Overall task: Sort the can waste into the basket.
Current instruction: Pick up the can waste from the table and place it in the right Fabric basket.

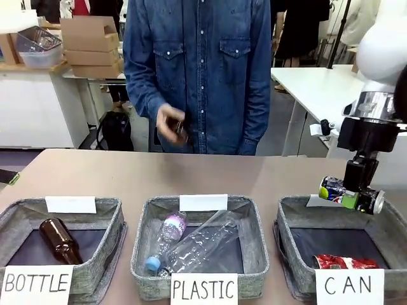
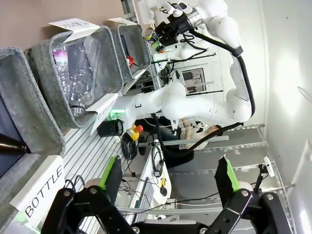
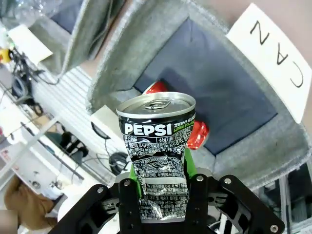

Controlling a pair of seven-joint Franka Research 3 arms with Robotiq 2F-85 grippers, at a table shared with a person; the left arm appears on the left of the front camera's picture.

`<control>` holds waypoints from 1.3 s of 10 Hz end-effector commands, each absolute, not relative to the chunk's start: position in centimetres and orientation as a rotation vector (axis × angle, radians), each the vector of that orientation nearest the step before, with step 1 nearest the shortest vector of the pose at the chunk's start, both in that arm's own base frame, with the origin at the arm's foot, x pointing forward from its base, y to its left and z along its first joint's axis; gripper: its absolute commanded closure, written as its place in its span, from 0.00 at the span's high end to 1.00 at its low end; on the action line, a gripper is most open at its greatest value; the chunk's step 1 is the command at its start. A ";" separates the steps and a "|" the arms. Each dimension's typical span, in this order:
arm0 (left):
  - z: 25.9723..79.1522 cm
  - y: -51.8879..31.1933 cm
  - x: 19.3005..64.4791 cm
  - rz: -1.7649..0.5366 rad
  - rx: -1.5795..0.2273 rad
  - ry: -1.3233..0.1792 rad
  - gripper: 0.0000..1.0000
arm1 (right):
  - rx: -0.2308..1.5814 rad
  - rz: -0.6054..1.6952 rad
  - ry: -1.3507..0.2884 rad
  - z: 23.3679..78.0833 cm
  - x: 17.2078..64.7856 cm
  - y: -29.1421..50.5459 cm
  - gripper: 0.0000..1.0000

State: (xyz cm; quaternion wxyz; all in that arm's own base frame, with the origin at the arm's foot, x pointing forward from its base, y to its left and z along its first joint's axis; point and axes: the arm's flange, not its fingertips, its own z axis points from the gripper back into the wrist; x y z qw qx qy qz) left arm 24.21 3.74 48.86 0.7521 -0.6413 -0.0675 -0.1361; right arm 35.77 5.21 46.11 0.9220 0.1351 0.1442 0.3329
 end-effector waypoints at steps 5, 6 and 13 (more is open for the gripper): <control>48.9 4.1 24.1 -0.325 -1.401 -0.148 1.00 | 0.260 0.695 0.275 45.9 35.5 4.8 1.00; 48.9 4.1 24.1 -0.325 -1.401 -0.148 1.00 | 0.259 0.687 0.272 45.9 35.5 4.8 1.00; 48.9 4.1 24.1 -0.325 -1.401 -0.148 1.00 | 0.782 0.296 0.081 47.6 37.6 2.5 1.00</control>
